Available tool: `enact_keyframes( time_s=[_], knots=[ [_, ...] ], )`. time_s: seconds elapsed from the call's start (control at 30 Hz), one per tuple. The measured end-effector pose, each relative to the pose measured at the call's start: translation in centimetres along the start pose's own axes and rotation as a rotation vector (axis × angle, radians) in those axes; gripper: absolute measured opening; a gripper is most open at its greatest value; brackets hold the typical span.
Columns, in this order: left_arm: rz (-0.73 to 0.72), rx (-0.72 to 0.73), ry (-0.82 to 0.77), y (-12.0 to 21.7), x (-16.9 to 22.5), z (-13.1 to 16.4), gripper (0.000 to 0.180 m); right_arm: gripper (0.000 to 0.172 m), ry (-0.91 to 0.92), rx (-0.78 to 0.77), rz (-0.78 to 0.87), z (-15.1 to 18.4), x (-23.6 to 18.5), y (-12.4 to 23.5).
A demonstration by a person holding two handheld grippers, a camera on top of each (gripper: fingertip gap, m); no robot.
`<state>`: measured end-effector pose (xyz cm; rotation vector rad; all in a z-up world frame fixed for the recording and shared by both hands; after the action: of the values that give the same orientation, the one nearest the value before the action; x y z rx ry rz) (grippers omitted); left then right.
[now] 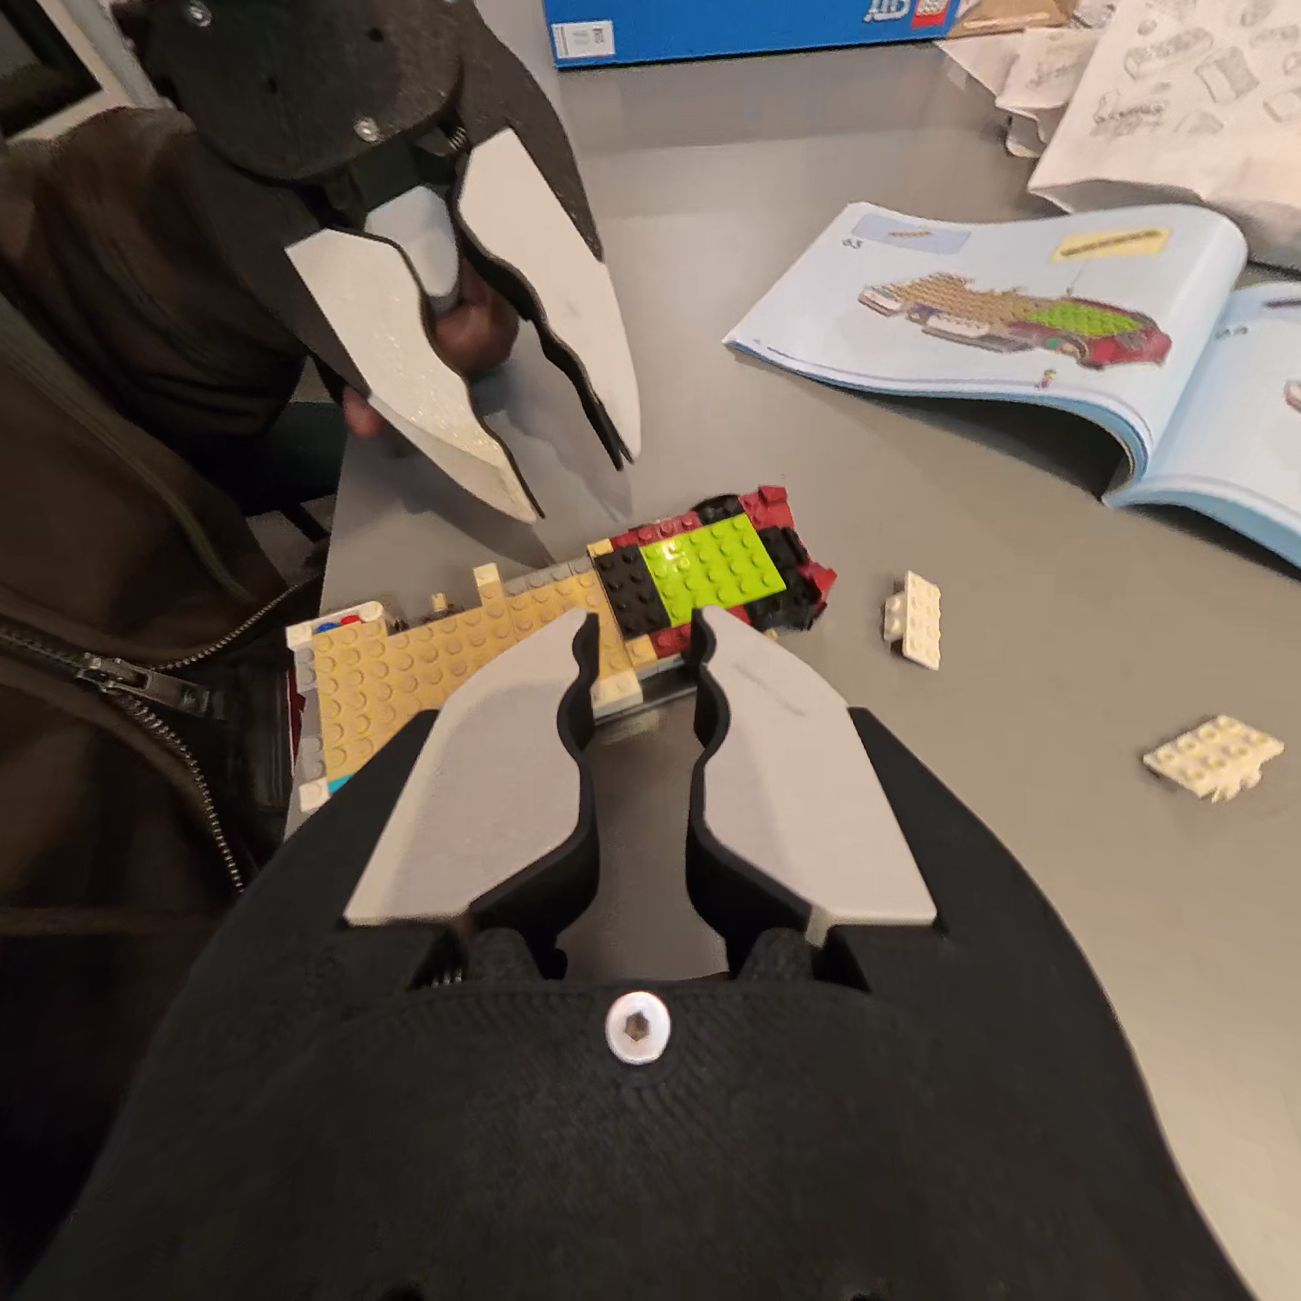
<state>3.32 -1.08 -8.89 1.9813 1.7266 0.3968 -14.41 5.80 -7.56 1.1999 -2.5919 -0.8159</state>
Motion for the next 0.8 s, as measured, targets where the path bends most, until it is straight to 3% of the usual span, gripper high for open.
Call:
enact_keyframes(
  time_s=[0.3,0.8],
  knots=[
    [0.025,-0.007,-0.028,-1.1,0.0,-0.3,0.026,0.025,0.095,-0.178,-0.070,-0.5,0.0,-2.9],
    [0.017,-0.071,-0.138,-2.1,0.1,-0.1,0.022,0.016,0.156,-0.306,-0.058,-1.2,0.1,-3.3]
  ],
)
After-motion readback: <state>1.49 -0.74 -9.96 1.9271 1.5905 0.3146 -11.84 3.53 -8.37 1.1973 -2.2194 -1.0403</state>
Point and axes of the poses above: each gripper's, where its closed fingertips meet, y back along the fingers, z out of its underside, x = y × z across the jaws, the point moved 9 cm from there along y, back along the fingers, and after that the axes turned 1 degree about -y, right-handed, at the moved point
